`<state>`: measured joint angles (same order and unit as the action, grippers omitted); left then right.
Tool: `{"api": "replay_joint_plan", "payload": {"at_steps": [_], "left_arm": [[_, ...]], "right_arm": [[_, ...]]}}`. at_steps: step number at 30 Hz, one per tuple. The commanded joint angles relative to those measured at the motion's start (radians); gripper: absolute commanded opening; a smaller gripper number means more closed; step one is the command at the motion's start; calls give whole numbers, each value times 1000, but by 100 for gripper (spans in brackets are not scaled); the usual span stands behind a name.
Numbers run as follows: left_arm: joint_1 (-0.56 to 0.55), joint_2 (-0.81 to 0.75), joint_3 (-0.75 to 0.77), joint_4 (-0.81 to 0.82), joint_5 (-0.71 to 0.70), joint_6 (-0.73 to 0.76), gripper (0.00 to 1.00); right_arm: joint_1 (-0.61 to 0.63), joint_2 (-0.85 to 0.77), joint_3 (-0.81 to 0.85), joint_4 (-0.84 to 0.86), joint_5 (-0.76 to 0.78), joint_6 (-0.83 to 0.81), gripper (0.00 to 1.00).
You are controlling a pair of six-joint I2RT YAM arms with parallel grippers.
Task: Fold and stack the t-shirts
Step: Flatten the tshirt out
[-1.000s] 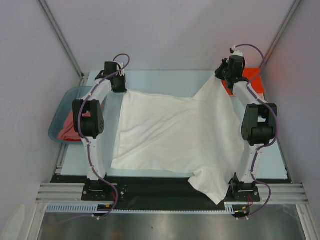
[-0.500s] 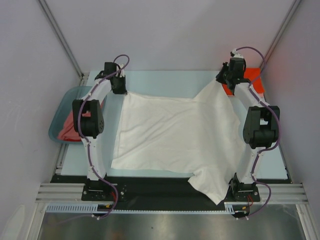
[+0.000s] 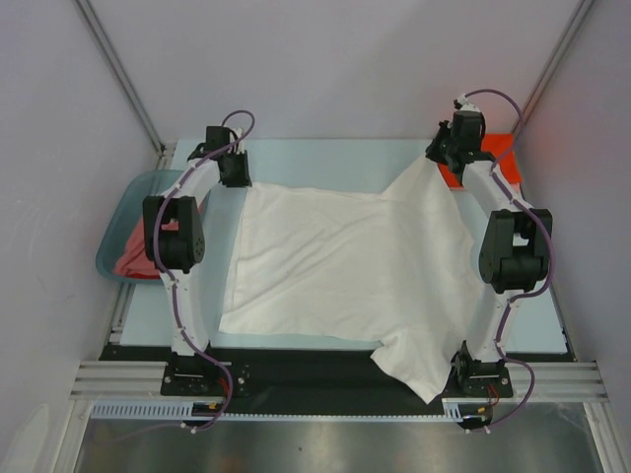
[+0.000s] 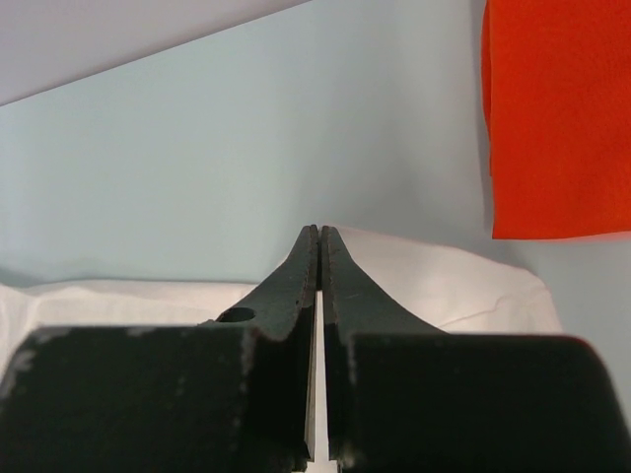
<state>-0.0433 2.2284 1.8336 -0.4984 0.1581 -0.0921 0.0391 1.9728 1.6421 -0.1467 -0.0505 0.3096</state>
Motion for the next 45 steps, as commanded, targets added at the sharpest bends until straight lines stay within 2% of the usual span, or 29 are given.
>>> {"api": "replay_joint_plan", "payload": {"at_steps": [1,4,9,20,29,32,36,41,43,45], "left_arm": [[8,-66,-30,31,1,-14,26],[6,-44,-42,41,-12,-14,26],[6,10,2,28,-31,-14,32],[6,92,70,8,-20,-23,25],[6,109,73,8,-52,-28,30],[6,125,85,0,-52,-24,27],[5,126,86,1,-58,-24,16],[-1,100,82,20,-71,-31,8],[-4,86,82,23,-77,-32,0],[-9,67,76,34,-91,-32,0]], "right_arm": [[-2,-17,16,22,-6,-10,0],[-5,-19,16,30,-6,-7,0],[-8,-11,19,36,-8,-4,0],[-19,-2,15,52,-11,0,0],[-19,8,22,52,-14,-3,0],[-19,9,22,52,-14,-1,0],[-21,12,24,50,-17,3,0],[-21,15,31,45,-18,5,0],[-22,17,35,45,-17,6,0],[-22,17,41,38,-15,3,0]]}}
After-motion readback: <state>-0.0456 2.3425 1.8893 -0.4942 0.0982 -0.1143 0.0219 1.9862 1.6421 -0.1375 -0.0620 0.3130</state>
